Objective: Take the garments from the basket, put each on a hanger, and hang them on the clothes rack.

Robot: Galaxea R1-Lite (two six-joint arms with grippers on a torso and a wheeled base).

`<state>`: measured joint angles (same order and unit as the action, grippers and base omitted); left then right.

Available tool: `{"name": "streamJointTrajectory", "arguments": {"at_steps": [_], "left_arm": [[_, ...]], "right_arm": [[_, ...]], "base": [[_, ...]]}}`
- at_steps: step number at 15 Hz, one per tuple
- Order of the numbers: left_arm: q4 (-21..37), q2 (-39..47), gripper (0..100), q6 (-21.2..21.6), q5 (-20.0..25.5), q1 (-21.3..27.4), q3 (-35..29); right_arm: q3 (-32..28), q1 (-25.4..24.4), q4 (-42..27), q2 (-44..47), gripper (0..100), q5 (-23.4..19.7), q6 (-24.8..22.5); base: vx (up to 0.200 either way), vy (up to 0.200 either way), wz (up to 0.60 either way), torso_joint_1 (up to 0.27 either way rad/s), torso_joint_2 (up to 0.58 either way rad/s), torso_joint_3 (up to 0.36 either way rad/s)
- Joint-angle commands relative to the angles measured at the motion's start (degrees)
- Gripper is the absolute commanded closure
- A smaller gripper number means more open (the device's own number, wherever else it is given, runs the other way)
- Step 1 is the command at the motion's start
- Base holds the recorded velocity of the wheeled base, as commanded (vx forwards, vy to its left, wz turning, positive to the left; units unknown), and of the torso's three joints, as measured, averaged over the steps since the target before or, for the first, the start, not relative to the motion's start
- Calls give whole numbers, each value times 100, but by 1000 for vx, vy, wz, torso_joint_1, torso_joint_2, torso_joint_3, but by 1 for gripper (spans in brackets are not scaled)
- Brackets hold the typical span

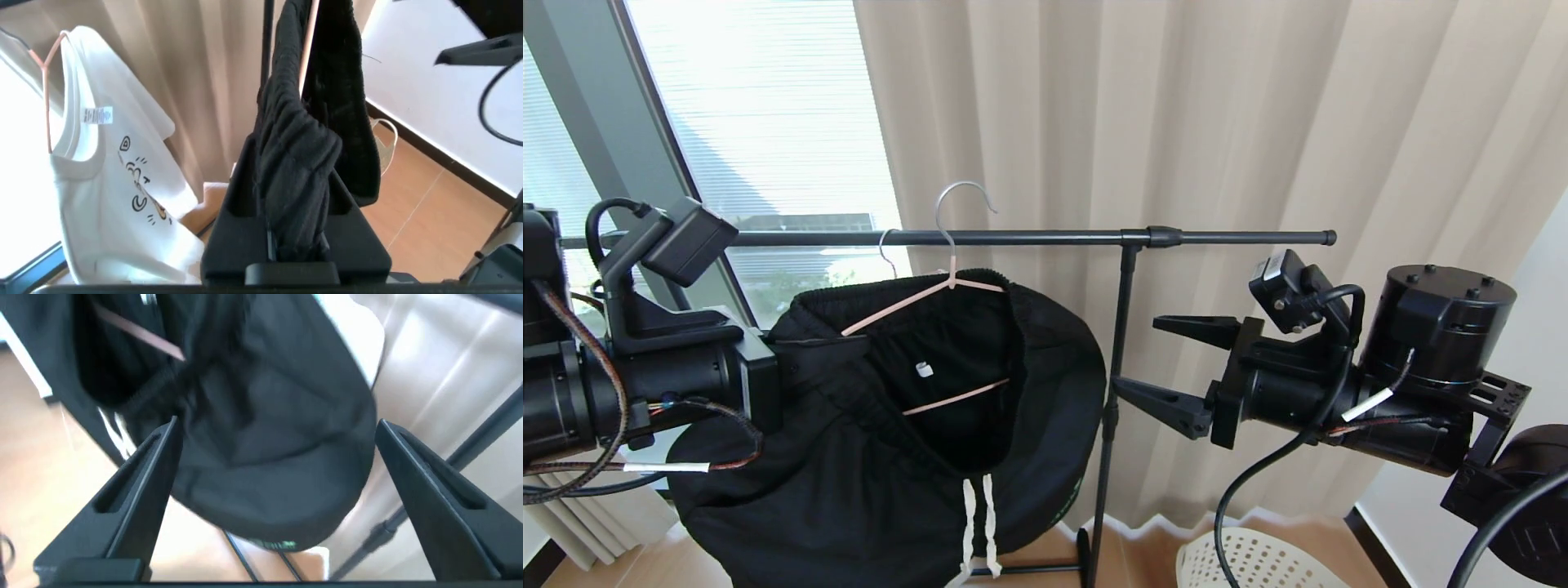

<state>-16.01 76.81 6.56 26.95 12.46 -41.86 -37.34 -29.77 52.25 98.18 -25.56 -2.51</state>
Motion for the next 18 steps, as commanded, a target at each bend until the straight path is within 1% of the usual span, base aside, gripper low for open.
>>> {"name": "streamJointTrajectory", "arguments": {"at_steps": [1,3,4,7,10,13,15,16,17,18], "left_arm": [[-140,273,100,-111,-120,11,20],[-210,396,100,-216,-199,29,11],[-324,616,100,-401,-340,46,-15],[-561,967,100,-673,-419,46,-94],[-614,1354,100,-981,-437,46,-446],[-614,1732,100,-1218,-797,187,-806],[-605,2039,100,-1333,-920,319,-1061],[-605,2215,100,-1526,-999,380,-1210],[-605,2277,100,-1605,-1043,389,-1263],[-605,2496,100,-1746,-1157,424,-1483]], "right_arm": [[-116,-55,-31,-36,0,43,40],[-142,-55,-39,-36,0,60,49],[-195,-55,-31,-36,0,95,225],[-195,-55,-13,-1,0,104,251],[-195,-55,-4,17,0,104,251],[-195,-55,5,17,0,104,251],[-204,-46,5,34,0,104,251],[-212,-46,5,34,0,104,251],[-204,-46,5,34,0,104,251],[-204,-46,5,43,0,104,251]], "base": [[0,0,0,0,0,0],[0,0,0,0,0,0],[0,0,0,0,0,0],[0,0,0,0,0,0],[0,0,0,0,0,0],[0,0,0,0,0,0],[0,0,0,0,0,0],[0,0,0,0,0,0],[0,0,0,0,0,0],[0,0,0,0,0,0]]}}
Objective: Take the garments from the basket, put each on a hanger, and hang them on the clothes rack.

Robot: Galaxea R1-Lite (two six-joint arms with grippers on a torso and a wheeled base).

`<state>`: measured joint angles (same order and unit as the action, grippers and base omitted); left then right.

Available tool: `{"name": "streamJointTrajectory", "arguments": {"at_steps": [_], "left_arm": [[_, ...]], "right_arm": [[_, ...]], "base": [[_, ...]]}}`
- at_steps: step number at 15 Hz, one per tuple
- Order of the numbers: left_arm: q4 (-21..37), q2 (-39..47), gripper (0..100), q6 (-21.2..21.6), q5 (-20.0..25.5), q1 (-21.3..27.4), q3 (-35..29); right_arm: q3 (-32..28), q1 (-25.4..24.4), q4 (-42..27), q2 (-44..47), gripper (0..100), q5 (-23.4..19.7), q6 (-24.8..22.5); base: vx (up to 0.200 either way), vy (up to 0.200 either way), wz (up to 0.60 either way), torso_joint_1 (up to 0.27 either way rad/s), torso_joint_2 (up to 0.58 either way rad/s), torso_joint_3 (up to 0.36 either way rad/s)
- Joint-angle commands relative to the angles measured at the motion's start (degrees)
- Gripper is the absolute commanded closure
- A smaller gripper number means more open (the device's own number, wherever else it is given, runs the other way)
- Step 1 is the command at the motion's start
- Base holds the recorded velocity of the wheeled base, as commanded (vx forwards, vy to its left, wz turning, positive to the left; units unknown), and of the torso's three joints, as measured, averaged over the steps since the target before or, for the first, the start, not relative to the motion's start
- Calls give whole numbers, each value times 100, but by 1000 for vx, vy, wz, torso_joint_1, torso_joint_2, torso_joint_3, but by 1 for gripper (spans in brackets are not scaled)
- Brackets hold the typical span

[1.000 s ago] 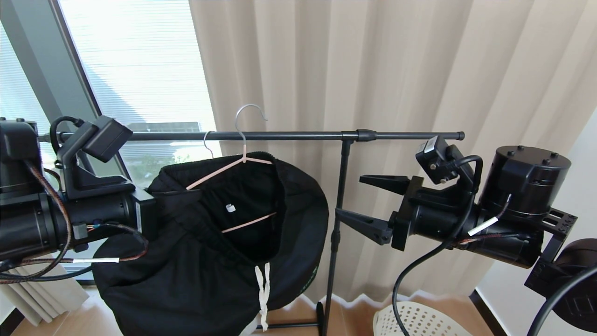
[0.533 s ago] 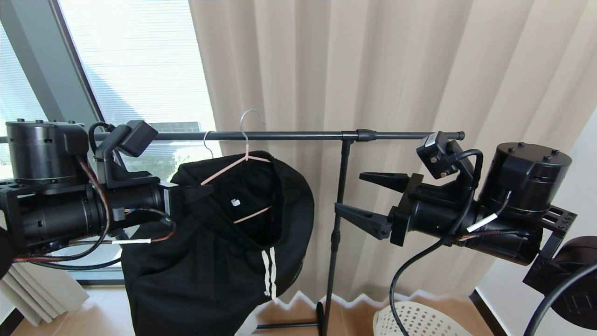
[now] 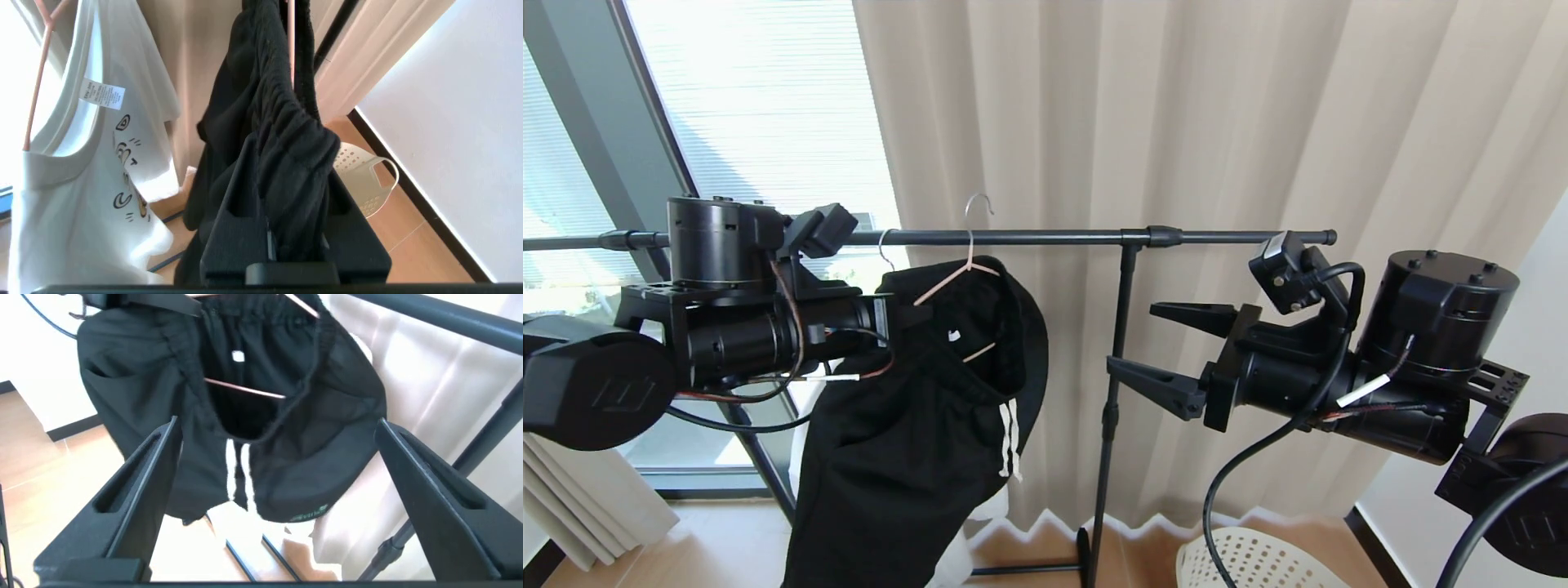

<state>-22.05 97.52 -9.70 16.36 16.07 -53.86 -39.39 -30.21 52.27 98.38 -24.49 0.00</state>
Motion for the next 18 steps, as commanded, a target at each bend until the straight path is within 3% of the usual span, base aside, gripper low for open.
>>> {"name": "streamJointTrajectory", "arguments": {"at_steps": [1,9,18], "left_arm": [[-1,531,100,-146,-107,63,-424],[-36,997,100,-489,-195,63,-854],[-106,1260,100,-489,-203,81,-872]], "right_arm": [[1,-3,2,24,0,-3,0],[1,-3,2,32,0,-3,0],[19,-3,2,32,0,-3,-9]], "base": [[0,0,0,0,0,0],[0,0,0,0,0,0],[0,0,0,0,0,0]]}}
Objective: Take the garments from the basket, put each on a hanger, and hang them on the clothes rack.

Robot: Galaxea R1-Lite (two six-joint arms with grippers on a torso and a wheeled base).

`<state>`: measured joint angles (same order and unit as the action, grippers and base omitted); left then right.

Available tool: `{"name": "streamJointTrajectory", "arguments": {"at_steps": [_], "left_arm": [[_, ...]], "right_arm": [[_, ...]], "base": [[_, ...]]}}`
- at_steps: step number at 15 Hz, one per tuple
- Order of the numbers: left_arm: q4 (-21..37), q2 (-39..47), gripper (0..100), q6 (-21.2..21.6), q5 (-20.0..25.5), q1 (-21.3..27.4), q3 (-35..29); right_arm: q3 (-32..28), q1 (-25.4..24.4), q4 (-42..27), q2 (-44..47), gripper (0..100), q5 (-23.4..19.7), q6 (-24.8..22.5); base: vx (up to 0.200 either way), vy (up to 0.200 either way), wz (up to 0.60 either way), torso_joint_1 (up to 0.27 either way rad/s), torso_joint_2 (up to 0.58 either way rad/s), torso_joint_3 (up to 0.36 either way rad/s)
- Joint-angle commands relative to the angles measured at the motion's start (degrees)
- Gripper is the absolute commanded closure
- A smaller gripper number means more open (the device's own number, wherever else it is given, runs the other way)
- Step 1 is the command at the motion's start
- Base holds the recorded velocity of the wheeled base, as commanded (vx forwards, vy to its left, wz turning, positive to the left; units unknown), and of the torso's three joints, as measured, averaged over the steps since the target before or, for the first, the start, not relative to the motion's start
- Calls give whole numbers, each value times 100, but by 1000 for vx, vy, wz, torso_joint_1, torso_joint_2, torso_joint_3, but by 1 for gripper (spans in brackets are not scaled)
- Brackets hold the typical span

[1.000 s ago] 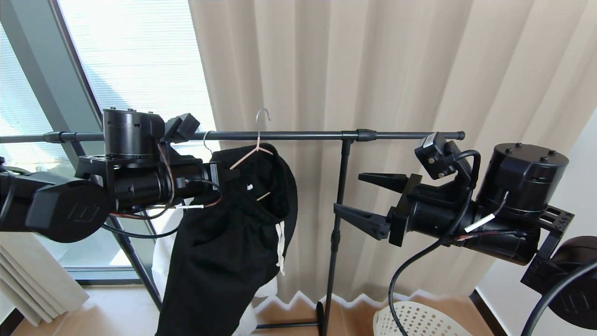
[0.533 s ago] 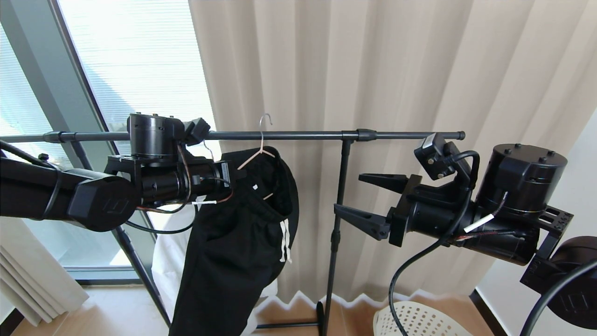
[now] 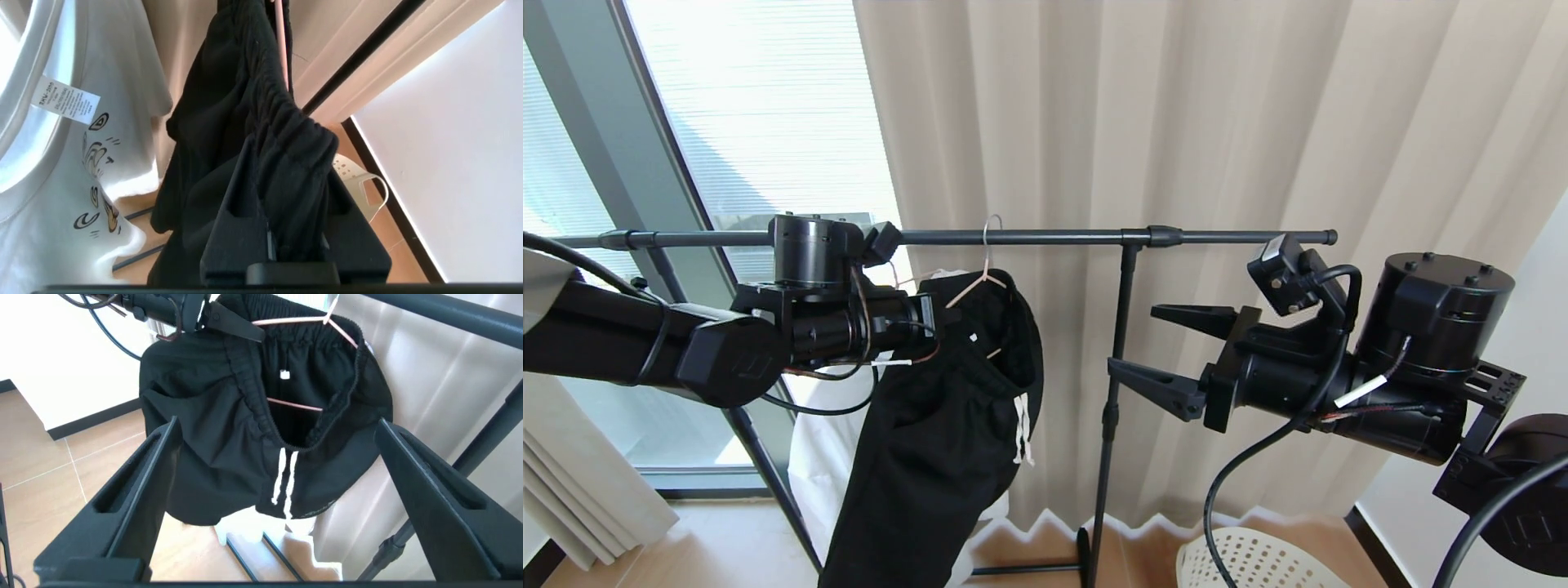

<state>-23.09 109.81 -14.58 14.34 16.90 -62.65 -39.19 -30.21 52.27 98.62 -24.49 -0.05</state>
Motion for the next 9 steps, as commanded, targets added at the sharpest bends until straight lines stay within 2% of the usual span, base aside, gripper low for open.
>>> {"name": "streamJointTrajectory", "arguments": {"at_steps": [1,9], "left_arm": [[-3,58,100,-1,-1,-2,7],[-91,172,100,-1,-80,7,16]], "right_arm": [[-1,-3,2,8,0,-3,-4],[-1,-3,2,17,0,6,-4]], "base": [[0,0,0,0,0,0],[0,0,0,0,0,0]]}}
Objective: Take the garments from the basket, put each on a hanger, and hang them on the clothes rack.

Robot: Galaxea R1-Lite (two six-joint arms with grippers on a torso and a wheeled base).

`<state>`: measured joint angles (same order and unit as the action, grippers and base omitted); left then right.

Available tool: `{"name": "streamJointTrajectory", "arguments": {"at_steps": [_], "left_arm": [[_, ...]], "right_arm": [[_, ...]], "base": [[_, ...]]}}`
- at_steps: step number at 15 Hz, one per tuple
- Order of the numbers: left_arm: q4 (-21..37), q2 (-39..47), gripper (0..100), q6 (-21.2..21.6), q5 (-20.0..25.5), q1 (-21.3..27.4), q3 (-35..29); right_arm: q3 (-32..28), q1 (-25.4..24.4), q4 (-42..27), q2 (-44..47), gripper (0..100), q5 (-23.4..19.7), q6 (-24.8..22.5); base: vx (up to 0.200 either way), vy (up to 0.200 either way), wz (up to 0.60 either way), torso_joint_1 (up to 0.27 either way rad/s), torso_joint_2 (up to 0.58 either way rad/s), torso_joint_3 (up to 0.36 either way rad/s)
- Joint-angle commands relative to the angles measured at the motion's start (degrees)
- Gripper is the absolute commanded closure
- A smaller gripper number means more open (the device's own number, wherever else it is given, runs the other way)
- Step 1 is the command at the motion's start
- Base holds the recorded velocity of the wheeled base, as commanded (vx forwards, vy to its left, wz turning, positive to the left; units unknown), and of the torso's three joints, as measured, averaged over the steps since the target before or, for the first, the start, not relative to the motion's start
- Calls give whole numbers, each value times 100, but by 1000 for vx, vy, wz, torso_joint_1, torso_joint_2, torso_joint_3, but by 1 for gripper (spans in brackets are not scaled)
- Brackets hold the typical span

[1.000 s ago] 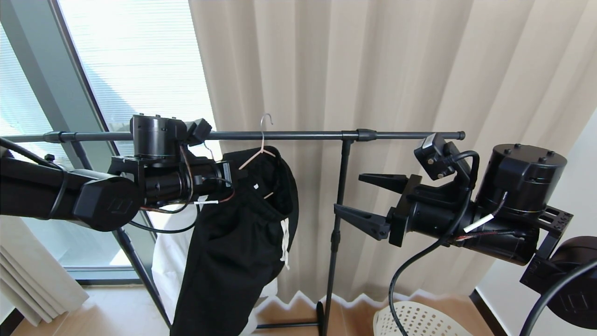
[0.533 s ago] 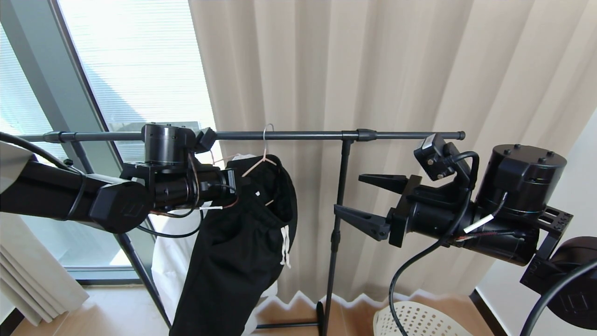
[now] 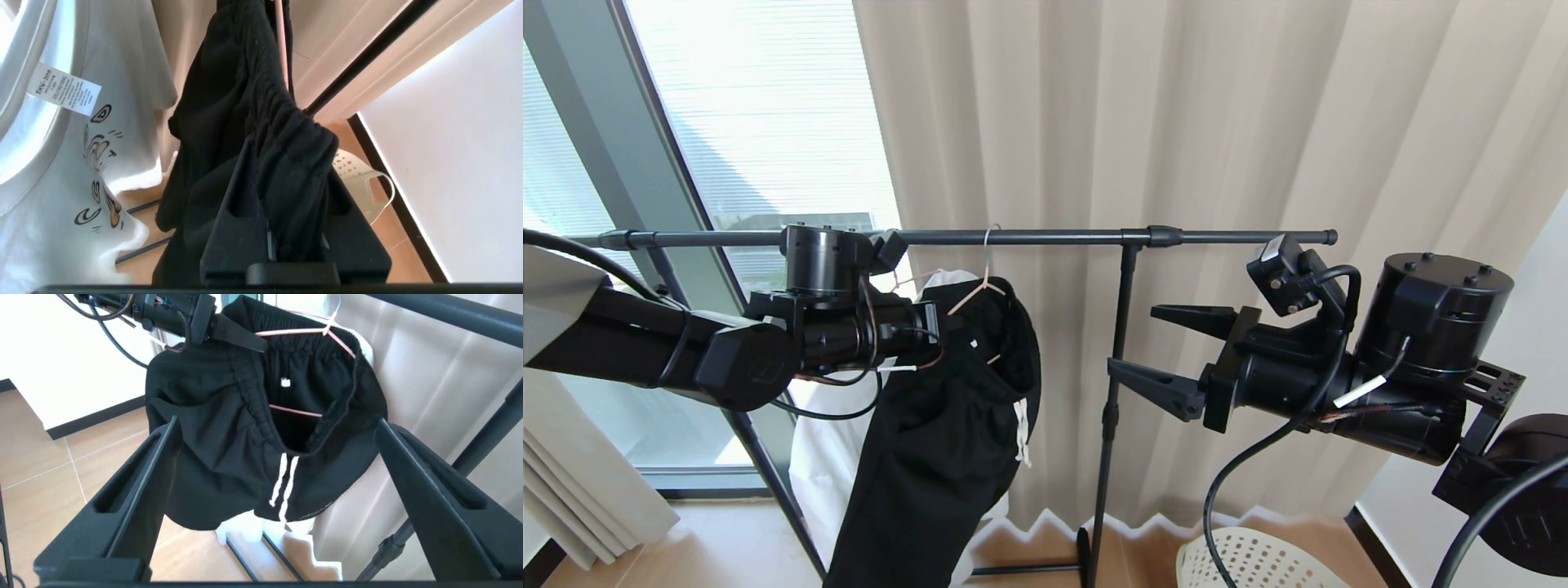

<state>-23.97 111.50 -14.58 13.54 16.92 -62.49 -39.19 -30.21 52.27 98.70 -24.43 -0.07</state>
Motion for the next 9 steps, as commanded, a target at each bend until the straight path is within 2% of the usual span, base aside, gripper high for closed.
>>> {"name": "streamJointTrajectory", "arguments": {"at_steps": [1,9], "left_arm": [[-3,4,0,-1,-1,4,0],[-55,-49,0,17,-10,22,70]], "right_arm": [[-1,-3,2,9,0,0,-1],[-1,-3,11,80,0,0,-19]], "base": [[0,0,0,0,0,0],[0,0,0,0,0,0]]}}
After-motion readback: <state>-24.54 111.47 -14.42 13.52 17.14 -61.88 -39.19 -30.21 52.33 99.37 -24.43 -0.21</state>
